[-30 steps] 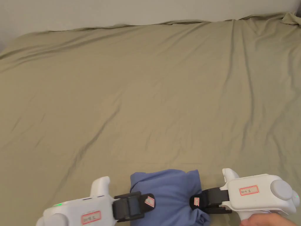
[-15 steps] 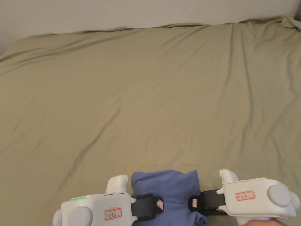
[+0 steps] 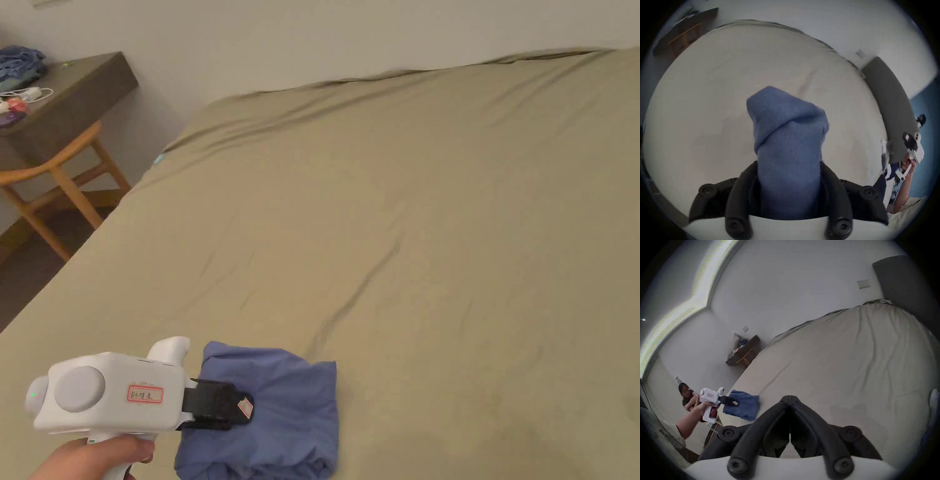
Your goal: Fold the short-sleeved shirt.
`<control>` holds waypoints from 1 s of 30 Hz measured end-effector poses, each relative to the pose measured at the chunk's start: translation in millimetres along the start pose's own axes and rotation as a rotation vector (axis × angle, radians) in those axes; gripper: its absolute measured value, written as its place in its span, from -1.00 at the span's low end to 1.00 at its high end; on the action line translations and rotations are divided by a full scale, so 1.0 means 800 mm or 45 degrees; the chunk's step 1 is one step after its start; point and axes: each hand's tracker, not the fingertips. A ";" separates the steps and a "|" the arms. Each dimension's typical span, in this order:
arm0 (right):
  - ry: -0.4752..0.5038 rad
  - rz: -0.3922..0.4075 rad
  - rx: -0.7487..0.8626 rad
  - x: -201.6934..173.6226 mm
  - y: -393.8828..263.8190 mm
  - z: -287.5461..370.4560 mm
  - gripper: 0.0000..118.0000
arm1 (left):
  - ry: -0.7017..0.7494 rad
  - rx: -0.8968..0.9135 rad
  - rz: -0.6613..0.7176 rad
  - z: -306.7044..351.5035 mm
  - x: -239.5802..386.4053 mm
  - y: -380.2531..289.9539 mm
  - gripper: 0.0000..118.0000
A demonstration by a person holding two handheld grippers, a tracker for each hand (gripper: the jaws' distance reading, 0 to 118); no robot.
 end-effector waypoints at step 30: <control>-0.241 0.049 -0.072 0.008 -0.011 0.013 -0.96 | 0.775 0.368 0.260 0.146 -0.130 0.034 1.00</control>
